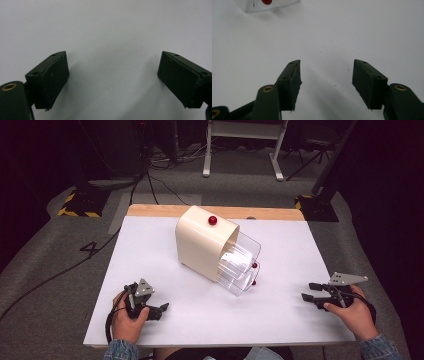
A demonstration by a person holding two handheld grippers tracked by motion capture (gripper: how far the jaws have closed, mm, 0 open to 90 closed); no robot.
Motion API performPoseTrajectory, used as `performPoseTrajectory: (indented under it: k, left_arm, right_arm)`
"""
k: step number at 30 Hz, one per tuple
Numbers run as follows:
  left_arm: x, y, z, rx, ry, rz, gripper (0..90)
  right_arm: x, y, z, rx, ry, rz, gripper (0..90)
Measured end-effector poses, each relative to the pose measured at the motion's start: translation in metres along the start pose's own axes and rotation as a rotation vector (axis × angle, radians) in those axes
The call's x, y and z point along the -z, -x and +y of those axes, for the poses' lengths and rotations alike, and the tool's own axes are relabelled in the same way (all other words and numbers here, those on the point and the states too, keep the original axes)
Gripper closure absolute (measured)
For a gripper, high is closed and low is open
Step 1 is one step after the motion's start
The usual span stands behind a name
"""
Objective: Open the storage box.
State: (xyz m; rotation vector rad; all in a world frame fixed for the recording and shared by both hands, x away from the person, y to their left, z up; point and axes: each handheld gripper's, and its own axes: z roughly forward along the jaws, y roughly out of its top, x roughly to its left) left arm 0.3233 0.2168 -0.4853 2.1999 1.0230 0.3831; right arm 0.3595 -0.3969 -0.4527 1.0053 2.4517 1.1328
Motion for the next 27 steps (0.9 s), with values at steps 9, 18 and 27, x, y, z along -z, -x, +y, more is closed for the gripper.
performPoseTrajectory:
  k: [9, 18, 27]
  left_arm:
    - [0.0, 0.0, 0.0, 0.0, 0.0, 0.0, 10.3]
    - [0.0, 0.0, 0.0, 0.0, 0.0, -0.001, 10.3]
    - [0.0, 0.0, 0.0, 0.0, 0.0, -0.001, 10.3]
  right_arm:
    - [-0.014, -0.003, -0.015, 0.027, 0.009, -0.015, 32.3]
    - [-0.022, -0.005, -0.019, 0.033, -0.034, -0.089, 13.8]
    - [-0.022, -0.005, -0.02, 0.027, -0.031, -0.086, 13.8]
